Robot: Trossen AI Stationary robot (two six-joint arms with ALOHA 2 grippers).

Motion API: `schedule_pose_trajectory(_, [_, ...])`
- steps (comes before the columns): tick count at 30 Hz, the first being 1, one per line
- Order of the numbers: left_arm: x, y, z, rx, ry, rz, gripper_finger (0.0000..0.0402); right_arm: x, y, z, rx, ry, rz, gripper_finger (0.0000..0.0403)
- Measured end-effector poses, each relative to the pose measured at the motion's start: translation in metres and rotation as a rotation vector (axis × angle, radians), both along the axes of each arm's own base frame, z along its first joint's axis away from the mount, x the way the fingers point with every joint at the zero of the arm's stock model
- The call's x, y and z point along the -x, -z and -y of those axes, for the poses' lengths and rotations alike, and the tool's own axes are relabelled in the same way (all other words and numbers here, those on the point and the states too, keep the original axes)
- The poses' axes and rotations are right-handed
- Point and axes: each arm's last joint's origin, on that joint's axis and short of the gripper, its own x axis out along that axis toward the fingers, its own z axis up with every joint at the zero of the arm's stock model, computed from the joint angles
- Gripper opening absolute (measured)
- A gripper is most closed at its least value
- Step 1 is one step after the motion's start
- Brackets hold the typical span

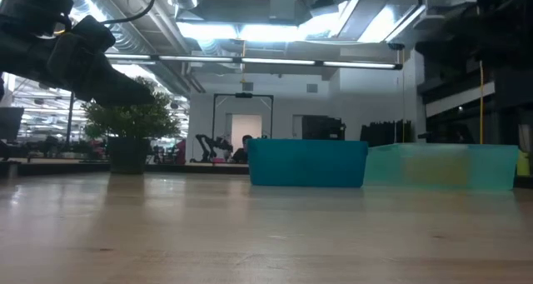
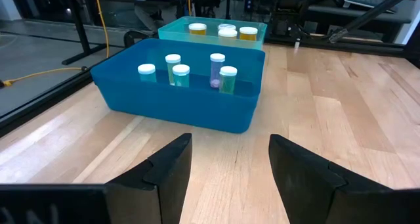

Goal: Pick and place medicine bottles into bin by pill shape (circle, oval)
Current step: Return to Home Position

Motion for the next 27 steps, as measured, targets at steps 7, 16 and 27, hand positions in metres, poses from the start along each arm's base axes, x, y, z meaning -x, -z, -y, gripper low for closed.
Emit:
schedule_pose_trajectory(7, [0.0, -0.0001, 0.0, 0.0, 0.0, 0.0, 0.0195, 0.0002, -0.0002, 0.0, 0.0, -0.001, 0.002, 0.0277])
schedule_pose_trajectory(16, [0.0, 0.0, 0.0, 0.0, 0.0, 0.0, 0.0195, 0.0001, 0.0006, 0.0006, 0.002, 0.019, -0.006, 0.0277])
schedule_pose_trajectory(27, [0.0, 0.0001, 0.0, 0.0, 0.0, 0.0, 0.0195, 0.006, -0.0067, 0.0041, -0.019, 0.042, 0.074, 0.0277])
